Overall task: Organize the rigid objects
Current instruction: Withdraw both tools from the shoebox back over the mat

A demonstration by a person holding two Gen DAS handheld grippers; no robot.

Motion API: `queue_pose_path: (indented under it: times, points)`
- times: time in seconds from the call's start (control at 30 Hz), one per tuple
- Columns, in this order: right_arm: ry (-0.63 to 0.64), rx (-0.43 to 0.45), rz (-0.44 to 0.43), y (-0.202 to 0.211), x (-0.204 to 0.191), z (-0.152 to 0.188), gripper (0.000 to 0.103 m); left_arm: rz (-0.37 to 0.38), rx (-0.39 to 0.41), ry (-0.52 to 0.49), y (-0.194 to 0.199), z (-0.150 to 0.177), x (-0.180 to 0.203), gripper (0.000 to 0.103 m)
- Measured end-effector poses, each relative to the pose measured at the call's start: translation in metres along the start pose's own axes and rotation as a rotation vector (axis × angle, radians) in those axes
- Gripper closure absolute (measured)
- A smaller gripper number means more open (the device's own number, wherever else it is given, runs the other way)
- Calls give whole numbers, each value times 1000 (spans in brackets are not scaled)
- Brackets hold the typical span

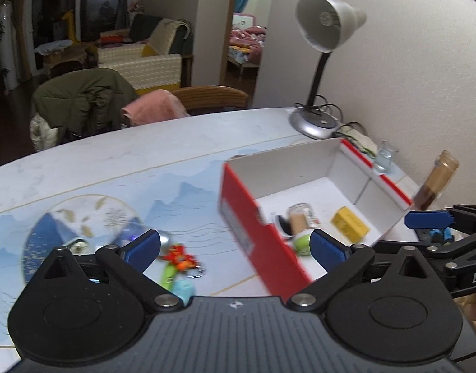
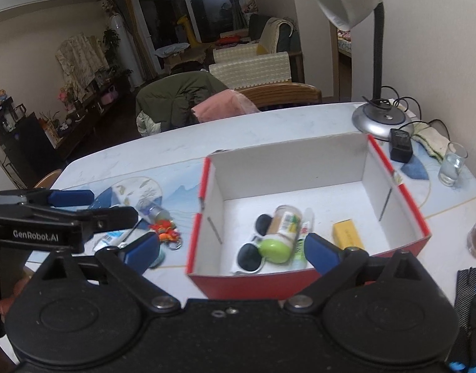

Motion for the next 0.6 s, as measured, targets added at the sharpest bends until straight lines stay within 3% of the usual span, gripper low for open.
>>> queue_pose_path:
  times: [0.5,0.6]
  points:
    - [82,-61,-74,-27,-87,28,7,-81,-30,86,17,52,-124,0]
    - [117,-91,-101,-36,-106,40,7,-39,-39,100,17,66,-135,0]
Point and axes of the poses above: each gripper's, at about its wrist camera, not at the fingertips, and y roughly against the way its jaws point, x to its right, z to its underside, the point moved 10 cm from there along -y, roughly the way its jaws point, and after that the axes turned 14 degrees about x, right-handed, at the moved point
